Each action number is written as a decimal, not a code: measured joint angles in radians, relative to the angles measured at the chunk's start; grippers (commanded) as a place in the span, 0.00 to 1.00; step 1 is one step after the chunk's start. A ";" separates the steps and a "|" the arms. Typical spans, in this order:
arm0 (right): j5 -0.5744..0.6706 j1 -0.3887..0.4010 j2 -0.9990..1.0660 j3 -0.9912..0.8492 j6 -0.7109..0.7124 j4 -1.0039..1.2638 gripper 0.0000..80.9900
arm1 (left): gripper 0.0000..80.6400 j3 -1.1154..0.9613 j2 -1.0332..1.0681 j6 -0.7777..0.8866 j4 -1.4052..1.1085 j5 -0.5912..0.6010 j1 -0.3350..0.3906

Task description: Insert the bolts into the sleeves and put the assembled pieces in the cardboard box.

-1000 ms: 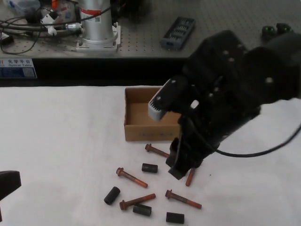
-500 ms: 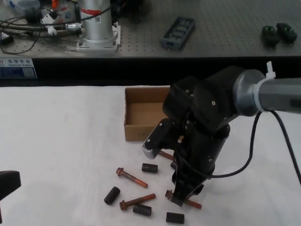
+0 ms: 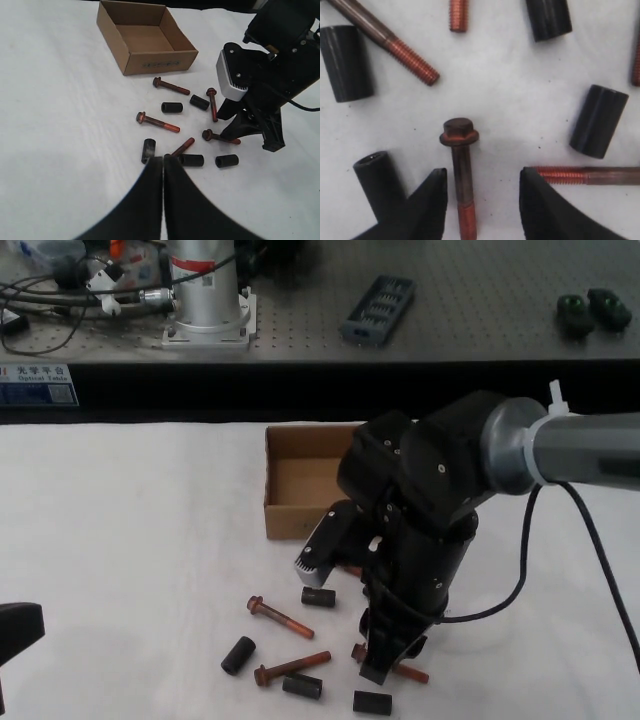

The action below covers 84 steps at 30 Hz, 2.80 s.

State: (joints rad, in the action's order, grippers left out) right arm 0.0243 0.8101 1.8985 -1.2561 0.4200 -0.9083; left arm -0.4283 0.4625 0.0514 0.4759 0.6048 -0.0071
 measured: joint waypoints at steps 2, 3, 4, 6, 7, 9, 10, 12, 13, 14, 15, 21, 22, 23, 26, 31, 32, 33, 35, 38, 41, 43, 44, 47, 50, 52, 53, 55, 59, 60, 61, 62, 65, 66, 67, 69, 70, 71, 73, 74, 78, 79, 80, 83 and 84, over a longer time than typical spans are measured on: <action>0.000 0.008 0.009 0.000 -0.001 0.010 0.42 | 0.01 0.000 0.000 0.000 0.000 0.000 0.000; 0.000 0.012 0.014 0.000 -0.001 0.013 0.42 | 0.01 0.000 0.000 0.000 0.000 0.000 0.000; 0.000 0.015 0.023 0.000 -0.001 0.012 0.42 | 0.01 0.000 0.000 0.000 0.000 0.000 0.000; 0.000 0.017 0.047 0.000 -0.001 0.012 0.39 | 0.01 0.000 0.000 0.000 0.000 0.000 0.000; 0.000 0.017 0.050 0.000 -0.001 0.012 0.35 | 0.01 0.000 0.000 0.000 0.000 0.000 0.000; 0.000 0.017 0.051 -0.001 0.001 0.014 0.26 | 0.01 0.000 0.000 0.000 0.000 0.000 0.000; 0.000 0.017 0.051 -0.001 0.001 0.014 0.21 | 0.01 0.000 0.000 0.000 0.000 0.000 0.000; 0.000 0.017 0.051 -0.001 0.001 0.014 0.12 | 0.01 0.000 0.000 0.000 0.000 0.000 0.000; 0.000 0.017 0.051 -0.001 0.001 0.014 0.09 | 0.01 0.000 0.000 0.000 0.000 0.000 0.000; 0.000 0.017 0.051 -0.001 0.001 0.014 0.06 | 0.01 0.000 0.000 0.000 0.000 0.000 0.000; 0.000 0.017 0.051 -0.001 0.001 0.014 0.04 | 0.01 0.000 0.000 0.000 0.000 0.000 0.000; 0.000 0.017 0.046 -0.001 -0.048 0.014 0.04 | 0.01 0.000 0.000 0.000 0.000 0.000 0.000; 0.000 0.017 0.040 -0.001 -0.069 0.011 0.04 | 0.01 0.000 0.000 0.000 0.000 0.000 0.000; 0.000 0.017 0.039 -0.001 -0.072 0.010 0.04 | 0.01 0.000 0.000 0.000 0.000 0.000 0.000; 0.000 0.017 0.012 -0.001 -0.115 0.007 0.04 | 0.01 0.000 0.000 0.000 0.000 0.003 0.000; 0.002 0.017 -0.178 -0.001 -0.230 0.005 0.04 | 0.01 -0.018 0.031 -0.006 0.003 0.038 0.047; 0.002 0.017 -0.220 -0.001 -0.249 0.005 0.04 | 0.01 -0.027 0.045 -0.008 0.005 0.042 0.058; 0.002 0.017 -0.261 -0.001 -0.266 0.007 0.04 | 0.01 -0.049 0.083 -0.009 0.005 0.042 0.078; 0.002 0.021 -0.330 -0.001 -0.292 0.000 0.04 | 0.01 -0.077 0.139 -0.011 0.012 0.042 0.098; -0.012 0.028 -0.415 -0.001 -0.303 -0.020 0.04 | 0.00 -0.138 0.240 -0.011 0.037 0.042 0.131; -0.016 0.037 -0.488 -0.001 -0.315 -0.046 0.04 | 0.13 -0.204 0.341 -0.011 0.055 0.038 0.167; -0.017 0.040 -0.531 0.001 -0.315 -0.064 0.04 | 0.31 -0.230 0.377 -0.011 0.055 0.026 0.182; -0.017 0.039 -0.547 0.001 -0.315 -0.069 0.04 | 0.41 -0.254 0.414 -0.013 0.055 0.013 0.196; -0.024 0.039 -0.606 0.024 -0.320 -0.070 0.04 | 0.50 -0.328 0.513 -0.025 0.062 -0.070 0.248; -0.024 0.039 -0.690 0.092 -0.332 -0.053 0.04 | 0.38 -0.391 0.569 -0.026 0.064 -0.163 0.287; -0.033 0.039 -0.721 0.122 -0.334 -0.048 0.04 | 0.33 -0.414 0.612 -0.032 0.066 -0.180 0.323; -0.043 0.040 -0.754 0.157 -0.341 -0.038 0.04 | 0.32 -0.428 0.632 -0.035 0.067 -0.193 0.338; -0.053 0.040 -0.818 0.194 -0.350 -0.030 0.04 | 0.33 -0.451 0.673 -0.051 0.067 -0.213 0.368; -0.075 0.040 -0.936 0.329 -0.406 0.002 0.04 | 0.37 -0.476 0.767 -0.069 0.067 -0.290 0.430; -0.077 0.040 -0.983 0.359 -0.420 0.008 0.04 | 0.37 -0.477 0.790 -0.082 0.067 -0.321 0.443; -0.079 0.040 -1.029 0.386 -0.445 0.014 0.04 | 0.37 -0.477 0.809 -0.095 0.069 -0.349 0.452; -0.081 0.040 -1.066 0.406 -0.463 0.018 0.04 | 0.37 -0.477 0.833 -0.110 0.068 -0.374 0.461; -0.083 0.040 -1.187 0.465 -0.521 0.024 0.04 | 0.38 -0.477 0.900 -0.125 0.068 -0.411 0.477; -0.088 0.040 -1.224 0.484 -0.540 0.029 0.04 | 0.39 -0.477 0.904 -0.129 0.068 -0.425 0.478; -0.095 0.040 -1.260 0.500 -0.561 0.028 0.04 | 0.42 -0.477 0.923 -0.132 0.065 -0.436 0.478; -0.101 0.040 -1.316 0.513 -0.580 0.022 0.04 | 0.48 -0.483 0.989 -0.139 0.050 -0.466 0.481; -0.109 0.040 -1.343 0.522 -0.600 0.015 0.04 | 0.50 -0.489 1.009 -0.139 0.047 -0.475 0.481; -0.127 0.040 -1.387 0.528 -0.629 0.008 0.04 | 0.50 -0.495 1.024 -0.139 0.046 -0.477 0.481; -0.148 0.040 -1.433 0.529 -0.652 -0.019 0.04 | 0.50 -0.515 1.059 -0.139 0.046 -0.483 0.483; -0.168 0.040 -1.441 0.529 -0.662 -0.038 0.04 | 0.50 -0.525 1.072 -0.139 0.046 -0.485 0.485; -0.188 0.040 -1.447 0.529 -0.670 -0.060 0.04 | 0.49 -0.576 1.121 -0.139 0.046 -0.490 0.511; -0.191 0.040 -1.447 0.529 -0.670 -0.059 0.04 | 0.49 -0.586 1.133 -0.139 0.046 -0.494 0.522; -0.190 0.040 -1.447 0.529 -0.670 -0.059 0.04 | 0.49 -0.591 1.142 -0.139 0.046 -0.500 0.534; -0.193 0.040 -1.447 0.529 -0.672 -0.059 0.04 | 0.49 -0.599 1.174 -0.158 0.046 -0.557 0.572; -0.193 0.040 -1.447 0.529 -0.672 -0.059 0.04 | 0.49 -0.599 1.183 -0.165 0.046 -0.575 0.581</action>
State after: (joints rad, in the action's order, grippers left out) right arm -0.1688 0.8504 0.4513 -0.7268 -0.2518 -0.9677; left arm -1.0271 1.6453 -0.1137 0.5216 0.0299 0.5740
